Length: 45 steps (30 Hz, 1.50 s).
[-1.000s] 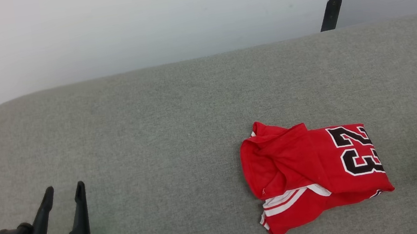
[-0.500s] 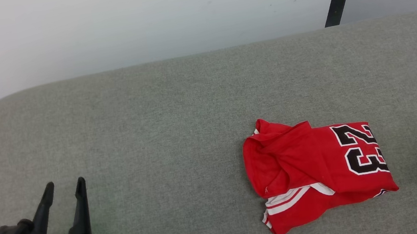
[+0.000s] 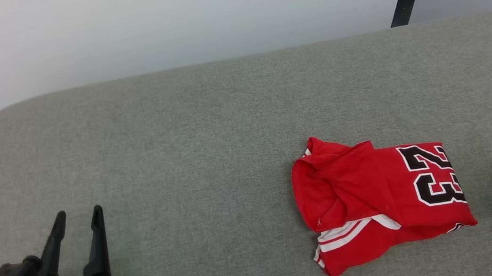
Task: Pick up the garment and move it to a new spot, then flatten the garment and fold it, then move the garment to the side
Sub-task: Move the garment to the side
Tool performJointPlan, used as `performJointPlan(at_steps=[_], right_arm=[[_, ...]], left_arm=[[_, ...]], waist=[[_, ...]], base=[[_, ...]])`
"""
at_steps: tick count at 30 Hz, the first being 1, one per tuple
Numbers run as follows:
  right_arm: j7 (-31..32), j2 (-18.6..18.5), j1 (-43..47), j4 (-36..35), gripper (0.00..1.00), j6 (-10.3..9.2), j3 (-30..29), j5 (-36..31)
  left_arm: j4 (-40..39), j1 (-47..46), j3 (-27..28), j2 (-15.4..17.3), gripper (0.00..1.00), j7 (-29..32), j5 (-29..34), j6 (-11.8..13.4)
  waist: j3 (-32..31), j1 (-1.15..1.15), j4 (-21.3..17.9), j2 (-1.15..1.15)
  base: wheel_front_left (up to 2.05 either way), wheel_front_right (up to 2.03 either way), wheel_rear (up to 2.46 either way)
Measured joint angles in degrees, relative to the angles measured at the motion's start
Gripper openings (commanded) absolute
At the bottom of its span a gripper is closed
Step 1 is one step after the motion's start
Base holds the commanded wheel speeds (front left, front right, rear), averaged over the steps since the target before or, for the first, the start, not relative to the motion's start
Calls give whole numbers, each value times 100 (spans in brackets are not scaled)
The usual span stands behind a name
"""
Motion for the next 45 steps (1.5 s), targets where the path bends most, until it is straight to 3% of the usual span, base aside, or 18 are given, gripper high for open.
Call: performJointPlan(at_steps=[5,13,22,31,40,41,43,45], right_arm=[[554,-66,0,-211,100,0,326,58],[2641,-619,-36,-787,100,0,1021,561],[4727,-567,-429,-861,100,0,854,673],[5279,-136,-678,-549,100,0,309,81],[5426,281,-661,-313,100,0,175,-223],[5399,309,-661,-319,57,0,159,-234],[5323,353,-660,-338,0,0,126,-246],[5250,413,-660,-353,0,0,121,-253]], left_arm=[[1,-15,2,-52,100,0,0,-1],[-4,-141,42,-38,100,0,8,-11],[33,-336,-40,-202,100,0,56,-86],[89,-556,-45,-355,100,0,120,-159],[144,-709,-15,-481,100,0,208,-227],[149,-719,-8,-490,100,0,209,-229],[156,-731,12,-501,100,0,219,-233],[157,-747,35,-516,100,0,245,-253]], waist=[[70,0,33,0],[273,0,94,0],[484,0,248,0],[762,0,492,0],[1003,0,655,0],[1020,0,664,0],[1045,0,669,0],[1055,0,655,0]], base=[[0,0,0],[0,0,0],[0,0,0],[0,0,0],[0,0,0],[0,0,0],[0,0,0],[0,0,0]])
